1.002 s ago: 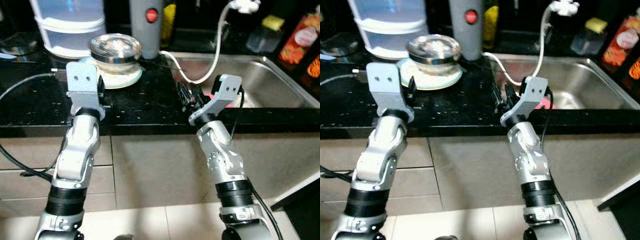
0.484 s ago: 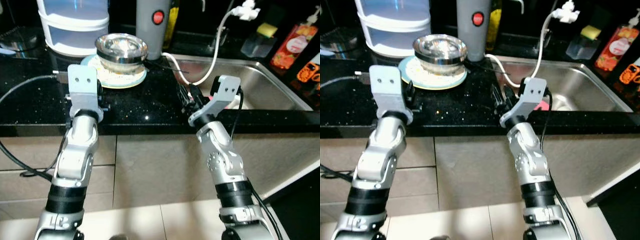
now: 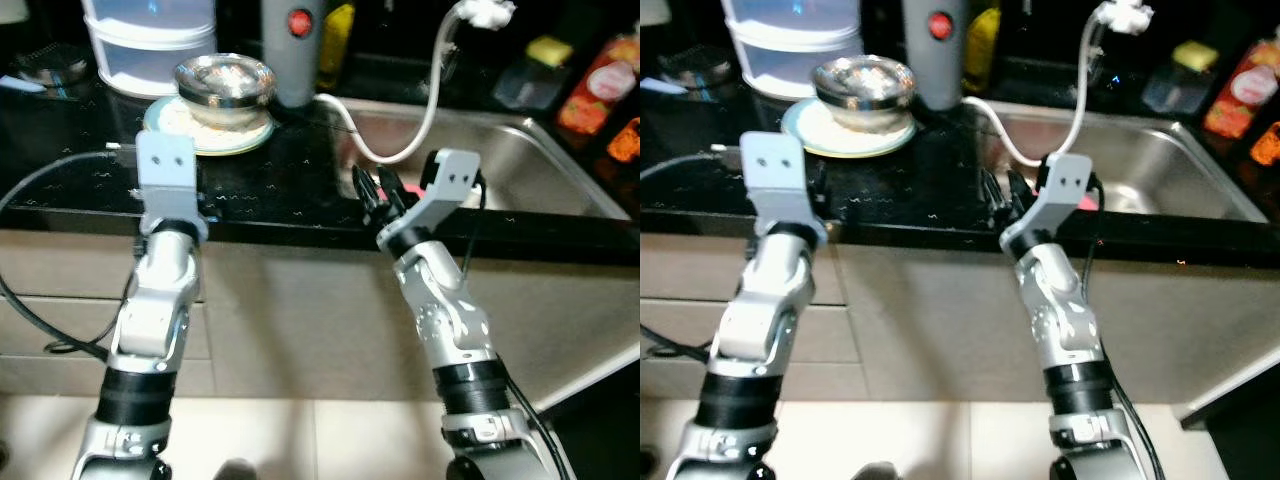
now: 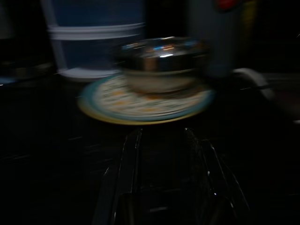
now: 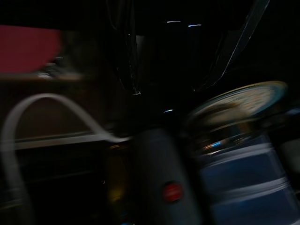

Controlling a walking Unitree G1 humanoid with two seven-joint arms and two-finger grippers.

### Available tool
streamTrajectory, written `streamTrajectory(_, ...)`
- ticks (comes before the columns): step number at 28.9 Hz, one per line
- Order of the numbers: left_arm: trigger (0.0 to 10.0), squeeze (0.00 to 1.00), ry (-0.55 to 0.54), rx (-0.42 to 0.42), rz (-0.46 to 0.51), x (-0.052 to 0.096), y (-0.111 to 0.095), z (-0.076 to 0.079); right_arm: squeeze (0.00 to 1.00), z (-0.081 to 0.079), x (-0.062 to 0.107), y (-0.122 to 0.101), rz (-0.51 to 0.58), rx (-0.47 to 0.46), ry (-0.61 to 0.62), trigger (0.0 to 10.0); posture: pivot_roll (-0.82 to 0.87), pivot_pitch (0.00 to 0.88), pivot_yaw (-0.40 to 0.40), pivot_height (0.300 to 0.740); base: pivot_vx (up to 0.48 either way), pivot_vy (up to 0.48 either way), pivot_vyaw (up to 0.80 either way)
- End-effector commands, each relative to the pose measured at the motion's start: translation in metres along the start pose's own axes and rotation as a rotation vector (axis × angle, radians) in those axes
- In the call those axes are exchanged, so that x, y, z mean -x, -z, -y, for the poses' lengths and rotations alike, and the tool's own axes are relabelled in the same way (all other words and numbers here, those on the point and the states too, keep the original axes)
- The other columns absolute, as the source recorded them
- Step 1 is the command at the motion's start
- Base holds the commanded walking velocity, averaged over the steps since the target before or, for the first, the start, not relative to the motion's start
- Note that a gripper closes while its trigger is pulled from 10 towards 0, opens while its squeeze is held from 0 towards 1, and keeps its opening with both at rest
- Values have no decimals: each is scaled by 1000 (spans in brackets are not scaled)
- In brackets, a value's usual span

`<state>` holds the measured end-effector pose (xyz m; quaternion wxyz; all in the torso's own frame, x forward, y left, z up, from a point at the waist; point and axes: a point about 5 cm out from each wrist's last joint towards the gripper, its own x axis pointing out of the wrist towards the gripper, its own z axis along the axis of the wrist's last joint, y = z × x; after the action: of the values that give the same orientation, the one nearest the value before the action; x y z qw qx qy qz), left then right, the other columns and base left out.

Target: Kitchen organization

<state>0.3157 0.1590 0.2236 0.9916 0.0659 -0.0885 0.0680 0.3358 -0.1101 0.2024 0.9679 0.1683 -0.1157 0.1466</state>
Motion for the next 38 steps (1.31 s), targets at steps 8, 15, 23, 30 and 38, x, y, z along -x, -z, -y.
streamTrajectory(8, 10000, 0, 2, 5, 19, 0, -3, 3, 0, -2, 1, 0, -2, 4, -13, 10000, 169, 0, -102, 740, 0, 0, 0)
streamTrajectory(15, 10000, 0, 8, 9, 19, 0, -3, 4, 0, -3, 1, 0, -5, 2, -18, 10000, 168, 0, -101, 740, 0, 0, 0)
streamTrajectory(23, 10000, 0, 9, 22, 17, 0, -3, 5, 0, -4, 1, 2, -9, -4, -23, 10000, 173, 0, -102, 740, 0, 0, 0)
streamTrajectory(30, 10000, 0, -3, -14, 34, 1, -4, 6, 0, -6, 1, 2, -8, -11, -27, 10000, 175, 0, -101, 740, 0, 0, 0)
streamTrajectory(38, 10000, 0, 50, -49, 17, -1, -1, 10, 0, 0, 0, 2, -9, -13, 22, 10000, 178, 0, -94, 740, 0, 0, 0)
